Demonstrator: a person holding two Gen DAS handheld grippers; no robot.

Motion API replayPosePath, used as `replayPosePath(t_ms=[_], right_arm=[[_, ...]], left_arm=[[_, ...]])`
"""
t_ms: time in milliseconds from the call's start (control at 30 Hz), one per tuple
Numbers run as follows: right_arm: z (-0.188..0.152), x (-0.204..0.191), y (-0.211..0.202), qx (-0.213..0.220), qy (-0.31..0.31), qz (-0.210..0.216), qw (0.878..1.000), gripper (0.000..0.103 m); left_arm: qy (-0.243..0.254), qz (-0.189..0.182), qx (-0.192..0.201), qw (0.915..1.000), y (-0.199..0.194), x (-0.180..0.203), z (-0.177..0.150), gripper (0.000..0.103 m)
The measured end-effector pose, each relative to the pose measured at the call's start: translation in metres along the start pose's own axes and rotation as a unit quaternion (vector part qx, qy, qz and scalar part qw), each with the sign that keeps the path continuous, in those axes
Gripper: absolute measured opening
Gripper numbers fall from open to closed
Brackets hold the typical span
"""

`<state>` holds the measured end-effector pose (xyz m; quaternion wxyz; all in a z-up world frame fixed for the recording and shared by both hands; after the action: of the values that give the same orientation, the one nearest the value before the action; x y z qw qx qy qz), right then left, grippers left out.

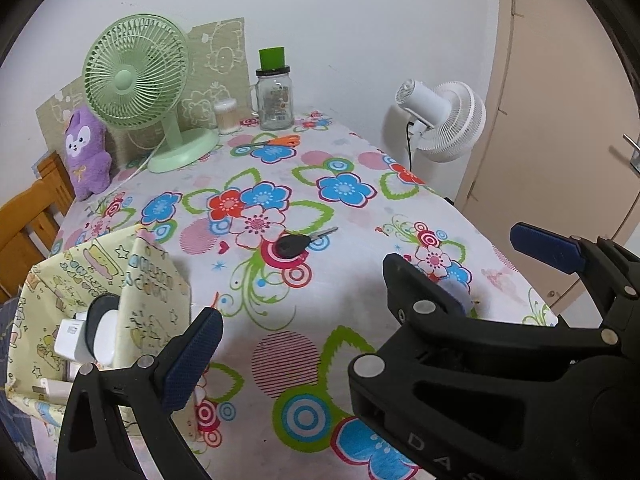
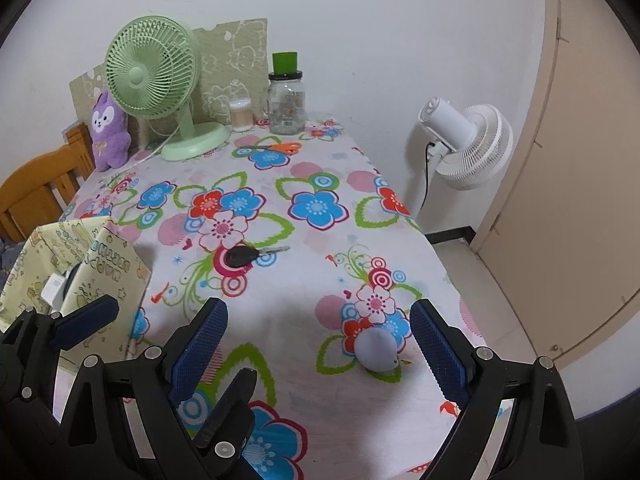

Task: Organize rigid objects
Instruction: 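Withdraw both tools from the yellow box toward the black car key, then grasp the grey round object with the right gripper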

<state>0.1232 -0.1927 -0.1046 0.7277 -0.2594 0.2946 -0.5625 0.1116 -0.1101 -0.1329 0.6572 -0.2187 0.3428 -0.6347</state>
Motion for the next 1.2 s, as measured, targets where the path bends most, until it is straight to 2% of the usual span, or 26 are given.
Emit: replayPosePath(t_ms=[267, 733, 1100, 1200], right_arm=[[-0.008, 0.014, 0.007, 0.012, 0.003, -0.012, 1.0, 0.094], [-0.04, 0.049, 0.033, -0.01, 0.034, -0.019, 0.999, 0.094], [-0.055, 0.065, 0.055, -0.046, 0.045, -0.025, 0.998, 0.076], [-0.06, 0.064, 0.063, -0.063, 0.052, -0.017, 0.997, 0.064]], left_arm=[[0.006, -0.014, -0.003, 0.9999, 0.012, 0.015, -0.006, 0.102], [0.03, -0.008, -0.026, 0.9992, 0.042, 0.034, -0.027, 0.102], [0.042, -0.007, -0.042, 0.9982, 0.057, 0.041, -0.035, 0.101], [0.048, -0.005, -0.052, 0.9975, 0.062, 0.042, -0.039, 0.1]])
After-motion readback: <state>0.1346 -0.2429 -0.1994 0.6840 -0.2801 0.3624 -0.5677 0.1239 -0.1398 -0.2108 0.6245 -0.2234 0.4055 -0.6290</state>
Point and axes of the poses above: each gripper's, at about its wrist camera, not at the fingertips, and y roughly the way its jaws point, x to its right, z to its top, the point moved 9 cm from there along y, roughly the way its jaws point, and after that the axes turned 13 degrees about z, right-handed, at the moved point
